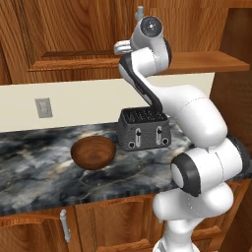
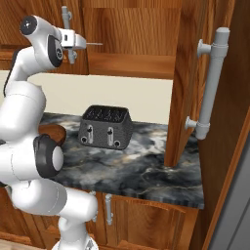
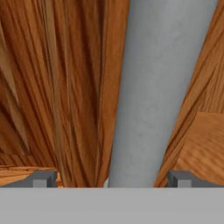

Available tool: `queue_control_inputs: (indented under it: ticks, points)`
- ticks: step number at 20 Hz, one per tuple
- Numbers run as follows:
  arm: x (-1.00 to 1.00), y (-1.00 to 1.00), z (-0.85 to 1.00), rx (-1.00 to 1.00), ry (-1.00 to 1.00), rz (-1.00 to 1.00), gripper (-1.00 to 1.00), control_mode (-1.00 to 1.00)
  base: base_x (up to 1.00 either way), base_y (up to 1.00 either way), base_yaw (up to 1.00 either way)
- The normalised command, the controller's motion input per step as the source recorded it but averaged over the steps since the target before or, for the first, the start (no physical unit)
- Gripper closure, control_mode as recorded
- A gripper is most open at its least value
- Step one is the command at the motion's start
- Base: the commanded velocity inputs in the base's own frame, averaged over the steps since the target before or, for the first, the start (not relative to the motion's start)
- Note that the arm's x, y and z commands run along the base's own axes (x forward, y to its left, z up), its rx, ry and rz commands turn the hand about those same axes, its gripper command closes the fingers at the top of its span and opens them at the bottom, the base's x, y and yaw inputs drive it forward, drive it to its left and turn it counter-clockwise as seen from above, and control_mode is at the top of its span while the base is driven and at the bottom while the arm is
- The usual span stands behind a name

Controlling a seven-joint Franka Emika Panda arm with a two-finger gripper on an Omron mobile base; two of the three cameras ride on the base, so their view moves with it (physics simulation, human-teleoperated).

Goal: Open the cabinet and setup a tea strainer by placing it in the bowl upright.

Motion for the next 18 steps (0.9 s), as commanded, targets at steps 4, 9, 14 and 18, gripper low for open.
queue_control_inputs:
  ticks: [4,9,14,18]
  points:
    - [0.42,-0.02,-0.11,0.00,-0.03,0.00,-1.00,-1.00,0.00,0.00,0.00]
    - [0.31,-0.01,-0.05,0.00,-0.02,0.00,1.00,-1.00,0.00,0.00,0.00]
    - [0.24,0.00,0.00,0.00,0.00,0.00,1.00,-1.00,0.00,0.00,0.00]
    - [0.22,0.00,-0.01,0.00,0.00,0.00,1.00,-1.00,0.00,0.00,0.00]
